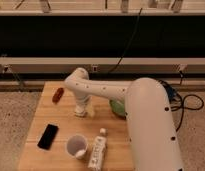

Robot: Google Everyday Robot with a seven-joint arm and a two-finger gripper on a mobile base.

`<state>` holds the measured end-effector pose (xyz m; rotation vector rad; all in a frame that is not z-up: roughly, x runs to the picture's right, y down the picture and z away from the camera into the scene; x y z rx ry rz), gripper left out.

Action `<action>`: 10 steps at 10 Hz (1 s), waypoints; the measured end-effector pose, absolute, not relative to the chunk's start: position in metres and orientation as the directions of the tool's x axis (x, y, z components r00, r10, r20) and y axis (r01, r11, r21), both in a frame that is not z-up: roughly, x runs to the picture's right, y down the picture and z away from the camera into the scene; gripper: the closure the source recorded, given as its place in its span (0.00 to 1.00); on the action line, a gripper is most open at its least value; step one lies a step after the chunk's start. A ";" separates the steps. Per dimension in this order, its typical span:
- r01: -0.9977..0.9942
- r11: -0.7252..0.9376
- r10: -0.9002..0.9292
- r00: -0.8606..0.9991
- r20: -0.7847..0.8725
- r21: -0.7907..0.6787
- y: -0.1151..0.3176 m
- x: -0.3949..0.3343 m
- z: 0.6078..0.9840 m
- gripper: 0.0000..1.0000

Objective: Wipe the white sponge on the table

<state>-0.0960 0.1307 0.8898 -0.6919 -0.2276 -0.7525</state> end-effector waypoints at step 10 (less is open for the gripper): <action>0.708 0.490 -0.559 0.703 0.440 -0.509 0.149 -0.094 0.896 0.20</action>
